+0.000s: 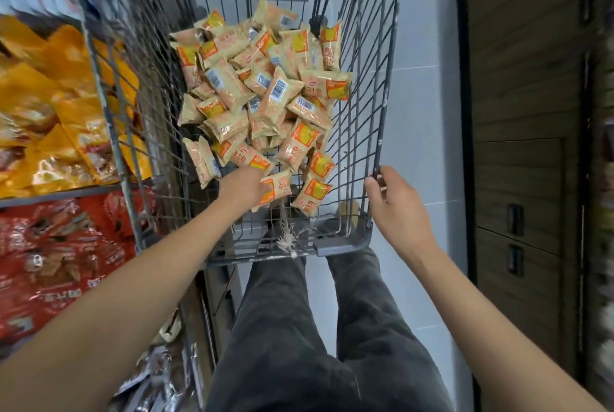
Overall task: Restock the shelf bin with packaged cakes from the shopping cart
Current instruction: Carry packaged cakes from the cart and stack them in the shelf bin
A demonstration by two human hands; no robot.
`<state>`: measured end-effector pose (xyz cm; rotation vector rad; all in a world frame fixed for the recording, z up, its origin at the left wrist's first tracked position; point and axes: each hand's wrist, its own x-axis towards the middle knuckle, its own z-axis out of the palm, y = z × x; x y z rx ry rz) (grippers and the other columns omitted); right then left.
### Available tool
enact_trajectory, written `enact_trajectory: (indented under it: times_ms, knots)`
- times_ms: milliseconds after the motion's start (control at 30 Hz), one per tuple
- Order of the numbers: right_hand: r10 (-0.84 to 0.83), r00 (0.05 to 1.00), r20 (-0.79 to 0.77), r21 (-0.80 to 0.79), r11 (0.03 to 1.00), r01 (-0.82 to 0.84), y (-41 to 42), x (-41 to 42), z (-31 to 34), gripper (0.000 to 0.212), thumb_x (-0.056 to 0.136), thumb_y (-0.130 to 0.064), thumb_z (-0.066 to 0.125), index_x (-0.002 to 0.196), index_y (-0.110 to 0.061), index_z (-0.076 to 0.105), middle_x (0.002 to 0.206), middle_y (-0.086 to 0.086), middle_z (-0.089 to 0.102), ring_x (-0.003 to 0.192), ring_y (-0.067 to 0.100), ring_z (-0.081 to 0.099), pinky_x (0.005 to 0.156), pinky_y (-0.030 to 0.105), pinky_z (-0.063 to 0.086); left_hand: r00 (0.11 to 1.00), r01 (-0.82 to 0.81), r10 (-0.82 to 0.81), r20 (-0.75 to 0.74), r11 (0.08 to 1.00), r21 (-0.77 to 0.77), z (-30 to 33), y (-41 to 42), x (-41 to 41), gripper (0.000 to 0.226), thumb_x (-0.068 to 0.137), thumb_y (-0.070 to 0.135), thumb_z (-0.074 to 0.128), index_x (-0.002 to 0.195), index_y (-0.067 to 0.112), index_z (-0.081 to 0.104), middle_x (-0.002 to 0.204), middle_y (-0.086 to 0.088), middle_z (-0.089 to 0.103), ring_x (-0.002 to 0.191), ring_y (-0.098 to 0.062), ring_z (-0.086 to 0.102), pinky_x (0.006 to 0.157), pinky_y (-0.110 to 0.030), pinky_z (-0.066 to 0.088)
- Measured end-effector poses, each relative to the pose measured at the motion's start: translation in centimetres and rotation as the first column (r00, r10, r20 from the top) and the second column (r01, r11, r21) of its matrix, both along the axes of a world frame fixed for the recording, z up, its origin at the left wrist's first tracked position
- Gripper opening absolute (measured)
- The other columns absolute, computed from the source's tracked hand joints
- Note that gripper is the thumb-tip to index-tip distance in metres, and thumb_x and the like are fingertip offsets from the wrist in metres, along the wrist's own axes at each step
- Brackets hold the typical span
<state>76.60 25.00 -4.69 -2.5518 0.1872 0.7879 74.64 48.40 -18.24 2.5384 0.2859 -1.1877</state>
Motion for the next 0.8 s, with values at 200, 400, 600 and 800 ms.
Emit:
enact_trajectory:
  times_ms: [200, 400, 600, 800]
  knots:
    - [-0.184, 0.97, 0.161, 0.152, 0.975, 0.16, 1.0, -0.9, 3.1, 0.033, 0.095, -0.034, 0.047, 0.122, -0.014, 0.052, 0.107, -0.004, 0.058, 0.089, 0.006, 0.056, 0.074, 0.02, 0.044, 0.79, -0.536, 0.598, -0.134, 0.569, -0.623, 11.4, -2.1, -2.2, 0.006, 0.093, 0.034, 0.053, 0.092, 0.031, 0.058, 0.085, 0.015, 0.064, 0.074, 0.003, 0.06, 0.064, -0.017, 0.043]
    - [-0.354, 0.865, -0.357, 0.466, 0.734, 0.493, 1.9, -0.5, 3.9, 0.012, 0.094, -0.035, 0.052, 0.092, -0.027, 0.06, 0.09, -0.009, 0.067, 0.078, 0.003, 0.064, 0.061, 0.013, 0.048, 0.66, -0.665, 0.652, -0.374, 0.274, -0.695, 16.6, -8.0, -2.6, 0.008, 0.093, 0.019, 0.055, 0.099, 0.025, 0.055, 0.096, 0.009, 0.067, 0.085, -0.001, 0.065, 0.068, -0.015, 0.051]
    - [-0.468, 0.847, -0.25, 0.41, 0.741, 0.531, 0.4, 0.6, 3.4, 0.01, 0.095, -0.028, 0.052, 0.099, -0.021, 0.059, 0.087, -0.009, 0.064, 0.074, 0.002, 0.062, 0.052, 0.009, 0.044, 0.625, -0.734, 0.704, -0.336, 0.386, -0.558, 11.8, -7.2, -0.7, 0.013, 0.098, 0.022, 0.045, 0.101, 0.022, 0.057, 0.104, 0.005, 0.065, 0.085, -0.004, 0.062, 0.071, -0.019, 0.047]
    - [-0.49, 0.832, -0.26, 0.399, 0.73, 0.554, 0.5, 1.3, 2.6, 0.012, 0.096, -0.026, 0.051, 0.101, -0.019, 0.058, 0.087, -0.008, 0.064, 0.067, -0.002, 0.062, 0.048, 0.006, 0.042, 0.338, -0.931, 0.892, -0.3, 0.271, -0.244, 2.2, -3.5, 2.8, 0.018, 0.096, 0.019, 0.048, 0.107, 0.007, 0.056, 0.091, -0.004, 0.055, 0.092, -0.021, 0.053, 0.079, -0.031, 0.043]
